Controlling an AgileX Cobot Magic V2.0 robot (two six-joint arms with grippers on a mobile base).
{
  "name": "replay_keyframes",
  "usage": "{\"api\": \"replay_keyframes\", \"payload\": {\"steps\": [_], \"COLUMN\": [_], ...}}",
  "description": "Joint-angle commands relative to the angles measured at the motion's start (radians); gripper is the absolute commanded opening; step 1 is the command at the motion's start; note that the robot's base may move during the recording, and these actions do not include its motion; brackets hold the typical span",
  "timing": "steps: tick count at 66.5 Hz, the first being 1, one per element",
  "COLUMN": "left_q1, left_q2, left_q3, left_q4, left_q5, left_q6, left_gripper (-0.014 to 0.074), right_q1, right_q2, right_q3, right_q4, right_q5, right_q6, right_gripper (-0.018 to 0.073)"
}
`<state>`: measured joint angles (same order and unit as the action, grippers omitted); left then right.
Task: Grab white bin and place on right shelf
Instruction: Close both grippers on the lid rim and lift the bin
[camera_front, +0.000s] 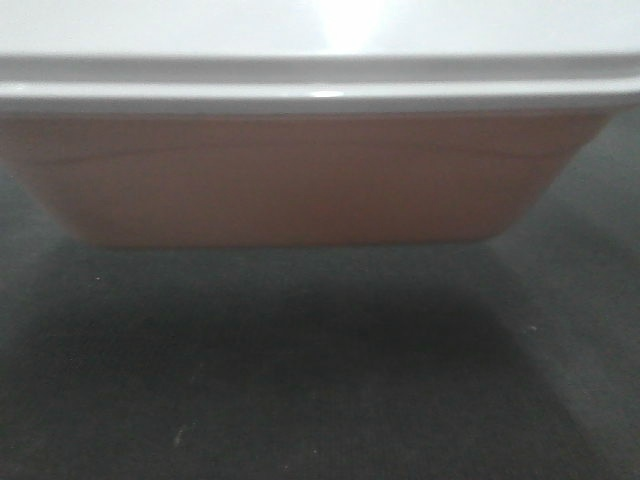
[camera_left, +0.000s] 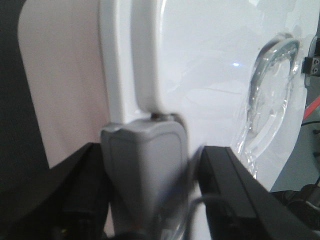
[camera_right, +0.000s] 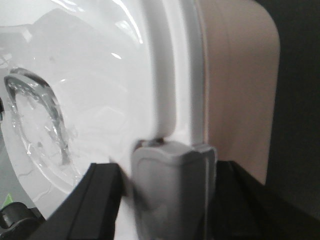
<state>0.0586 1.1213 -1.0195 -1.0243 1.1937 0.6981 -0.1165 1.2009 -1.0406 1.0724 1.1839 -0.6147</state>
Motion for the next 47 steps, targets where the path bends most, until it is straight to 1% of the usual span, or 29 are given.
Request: {"api": "replay_keyframes", "payload": {"steps": [1, 26, 39, 47], "left_q1": [-0.009, -0.009, -0.009, -0.009], "left_q2": [-0.076, -0.191, -0.193, -0.193], "left_q3": [-0.033, -0.033, -0.033, -0.033], "left_q4": [-0.122, -0.123, -0.159, -0.194], "left_q5": [0.122, 0.1, 0.061, 0.036], "left_q6": [0.01, 0.01, 0.01, 0.01], "left_gripper": [0.0248, 0.0248, 0.0248, 0.0248], "right_q1": [0.002, 0.002, 0.002, 0.002], "right_q2": [-0.08, -0.243, -0.293, -0.298], "right_q3": [-0.038, -0.038, -0.038, -0.038], "right_q4": [0.13, 0.133, 0.133, 0.133], "right_q5": [0.15, 0.132, 0.131, 0.131], "right_q6": [-0.008, -0.008, -0.008, -0.008], "right_gripper": [0.0429, 0.0429, 0.0429, 0.0429]}}
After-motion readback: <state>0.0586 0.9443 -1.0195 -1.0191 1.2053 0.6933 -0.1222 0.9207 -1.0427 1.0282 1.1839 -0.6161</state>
